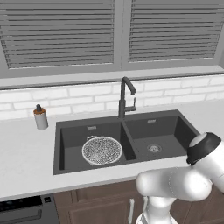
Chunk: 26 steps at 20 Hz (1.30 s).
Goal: Put the colander in the sink, put the pear in the colander, and turn on the sink faucet and pour water over the colander.
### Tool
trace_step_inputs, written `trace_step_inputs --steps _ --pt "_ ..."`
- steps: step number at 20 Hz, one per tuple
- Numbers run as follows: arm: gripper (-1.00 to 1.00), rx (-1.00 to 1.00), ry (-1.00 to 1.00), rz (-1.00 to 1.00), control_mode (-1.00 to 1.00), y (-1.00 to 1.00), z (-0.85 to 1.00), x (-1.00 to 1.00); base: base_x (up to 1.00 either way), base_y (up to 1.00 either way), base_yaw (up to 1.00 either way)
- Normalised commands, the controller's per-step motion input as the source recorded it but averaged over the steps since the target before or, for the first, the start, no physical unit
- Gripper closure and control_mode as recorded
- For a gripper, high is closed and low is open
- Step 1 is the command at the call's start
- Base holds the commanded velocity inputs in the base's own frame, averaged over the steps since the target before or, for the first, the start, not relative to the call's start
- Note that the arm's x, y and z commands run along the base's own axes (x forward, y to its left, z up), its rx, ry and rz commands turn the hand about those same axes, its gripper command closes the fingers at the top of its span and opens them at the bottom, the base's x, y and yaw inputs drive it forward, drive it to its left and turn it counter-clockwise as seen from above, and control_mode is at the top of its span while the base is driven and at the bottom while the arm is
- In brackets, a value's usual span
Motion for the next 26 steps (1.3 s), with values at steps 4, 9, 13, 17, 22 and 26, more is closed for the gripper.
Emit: trace_step_inputs --steps 4,9,13,17,22,26 --pt "-1.0 0.0 0.0 0.0 -1.0 -0.17 -0.31 0.0 0.0 0.0 0.0" --pt "-1.0 0.0 0.0 0.0 -1.0 -0.62 -0.27 0.0 0.0 0.0 0.0" --pt "-1.0 0.0 0.0 0.0 -1.0 -0.49 -0.29 0.03 0.0 0.0 0.0" --pt "-1.0 0.02 0.01 0.02 -1.0 -0.2 -0.25 0.23 0.0 0.0 0.0" --pt "-1.0 0.02 0.1 0.05 -1.0 -0.22 -0.25 0.34 0.0 0.0 0.0" --pt "-1.0 0.01 0.14 0.03 -1.0 -0.42 -0.21 0.28 0.0 0.0 0.0"
